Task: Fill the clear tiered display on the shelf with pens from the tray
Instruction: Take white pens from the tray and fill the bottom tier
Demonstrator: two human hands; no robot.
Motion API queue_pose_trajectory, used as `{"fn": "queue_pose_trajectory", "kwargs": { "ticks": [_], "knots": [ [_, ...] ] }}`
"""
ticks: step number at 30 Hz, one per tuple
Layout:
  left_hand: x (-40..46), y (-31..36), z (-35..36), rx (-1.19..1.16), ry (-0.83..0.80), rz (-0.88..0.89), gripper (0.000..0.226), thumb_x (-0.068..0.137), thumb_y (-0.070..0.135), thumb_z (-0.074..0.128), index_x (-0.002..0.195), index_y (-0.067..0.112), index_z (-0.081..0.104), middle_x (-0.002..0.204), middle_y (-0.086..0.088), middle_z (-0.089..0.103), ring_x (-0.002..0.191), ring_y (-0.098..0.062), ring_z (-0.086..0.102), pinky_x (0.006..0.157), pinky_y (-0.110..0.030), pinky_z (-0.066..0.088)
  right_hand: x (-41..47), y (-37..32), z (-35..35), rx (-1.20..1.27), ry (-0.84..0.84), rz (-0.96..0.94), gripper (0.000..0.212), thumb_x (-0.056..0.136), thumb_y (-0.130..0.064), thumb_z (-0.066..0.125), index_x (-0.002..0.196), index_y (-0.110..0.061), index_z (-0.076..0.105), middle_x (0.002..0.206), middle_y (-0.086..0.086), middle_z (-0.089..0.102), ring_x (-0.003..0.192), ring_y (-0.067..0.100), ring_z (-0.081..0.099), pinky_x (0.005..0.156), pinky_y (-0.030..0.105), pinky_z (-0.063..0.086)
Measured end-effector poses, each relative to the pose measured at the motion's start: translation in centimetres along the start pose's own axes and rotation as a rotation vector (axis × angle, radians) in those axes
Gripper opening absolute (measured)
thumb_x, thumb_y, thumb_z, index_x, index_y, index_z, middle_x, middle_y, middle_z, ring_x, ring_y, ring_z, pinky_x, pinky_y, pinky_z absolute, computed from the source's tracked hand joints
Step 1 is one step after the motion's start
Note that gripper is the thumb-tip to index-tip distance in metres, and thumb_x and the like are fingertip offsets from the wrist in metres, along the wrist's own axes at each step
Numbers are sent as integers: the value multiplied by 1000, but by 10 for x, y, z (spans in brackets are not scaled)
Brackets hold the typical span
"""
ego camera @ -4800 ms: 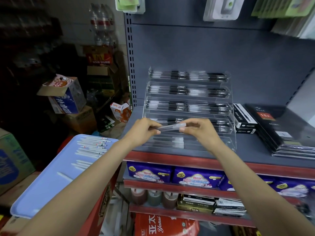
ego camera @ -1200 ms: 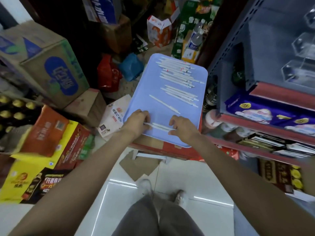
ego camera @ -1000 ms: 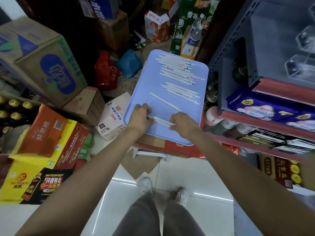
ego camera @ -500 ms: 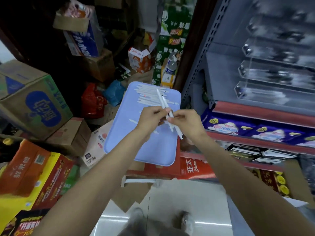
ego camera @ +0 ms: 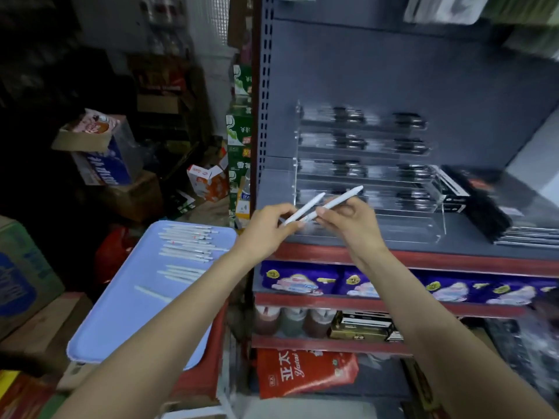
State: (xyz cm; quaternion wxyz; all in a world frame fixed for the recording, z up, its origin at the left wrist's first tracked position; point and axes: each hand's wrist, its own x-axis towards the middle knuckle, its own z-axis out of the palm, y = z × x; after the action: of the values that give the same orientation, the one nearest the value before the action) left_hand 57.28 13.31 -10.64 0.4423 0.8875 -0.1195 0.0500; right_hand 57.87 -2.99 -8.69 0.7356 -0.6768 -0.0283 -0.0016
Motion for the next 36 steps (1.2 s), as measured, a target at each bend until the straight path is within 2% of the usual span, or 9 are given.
{"fn": "queue_pose_trajectory", "kwargs": {
  "ticks": [5, 9, 12, 16, 20, 24, 28, 33, 36],
  "knots": [
    [24, 16, 24, 81, 50, -22, 10, 89, 23, 62, 95, 17, 67, 78, -9, 68, 70, -20, 59, 53, -14, 35, 24, -6, -69, 16, -24, -37, 7, 88, -3, 59, 86, -8, 62, 79, 7, 64, 65, 10, 66, 64, 16, 53],
    [36, 30, 35, 125, 288, -14, 22, 88, 20, 63, 108, 11, 67, 75, 2, 48, 60, -9, 44, 56, -8, 36, 42, -3, -101, -91, -20, -47, 8, 83, 5, 62, 85, -2, 66, 86, 10, 66, 65, 8, 69, 65, 12, 54],
    [44, 35, 36, 157, 276, -42, 27, 90, 26, 60, 114, 14, 65, 88, -8, 53, 74, -17, 47, 57, -13, 34, 56, 6, -110, -183, -3, -33, 11, 82, 6, 64, 82, -4, 68, 89, 11, 67, 70, 12, 69, 67, 13, 55],
    [45, 29, 38, 203, 245, -63, 30, 95, 18, 51, 124, 15, 59, 91, -5, 45, 81, -19, 48, 63, -19, 27, 74, 24, -108, -401, -48, -58, 9, 81, 4, 66, 86, -4, 68, 84, 6, 69, 71, 13, 66, 83, 29, 55],
    [44, 22, 32, 182, 280, -89, 37, 96, 13, 47, 133, 15, 51, 90, 3, 36, 77, -10, 42, 67, -11, 30, 79, 33, -101, -741, -62, -228, 14, 83, -8, 68, 96, -6, 70, 96, 2, 68, 84, 12, 60, 79, 12, 40],
    [44, 20, 29, 210, 254, -97, 36, 95, 13, 48, 131, 15, 53, 92, -1, 40, 86, -14, 44, 72, -16, 30, 79, 40, -95, -1020, -55, -337, 11, 86, -20, 66, 93, -14, 71, 102, 4, 65, 87, 19, 63, 77, 29, 50],
    [40, 20, 30, 179, 245, -82, 30, 93, 14, 53, 122, 17, 60, 96, -2, 49, 85, -13, 50, 75, -18, 35, 77, 37, -90, -1197, -59, -348, 16, 90, -23, 60, 101, -15, 69, 106, 4, 59, 102, 19, 54, 69, 27, 40],
    [39, 22, 29, 140, 277, -65, 21, 90, 11, 58, 110, 17, 64, 97, 0, 53, 76, 0, 50, 66, 2, 36, 78, 34, -85, -1321, -101, -339, 17, 94, -18, 54, 102, -13, 68, 108, 5, 58, 100, 22, 56, 66, 28, 38],
    [39, 22, 28, 136, 279, -73, 21, 90, 10, 58, 110, 16, 65, 98, 0, 53, 77, 1, 49, 66, 6, 34, 79, 33, -87, -1338, -95, -346, 16, 94, -15, 53, 100, -10, 67, 107, 7, 57, 92, 26, 59, 65, 30, 39]
  ]
}}
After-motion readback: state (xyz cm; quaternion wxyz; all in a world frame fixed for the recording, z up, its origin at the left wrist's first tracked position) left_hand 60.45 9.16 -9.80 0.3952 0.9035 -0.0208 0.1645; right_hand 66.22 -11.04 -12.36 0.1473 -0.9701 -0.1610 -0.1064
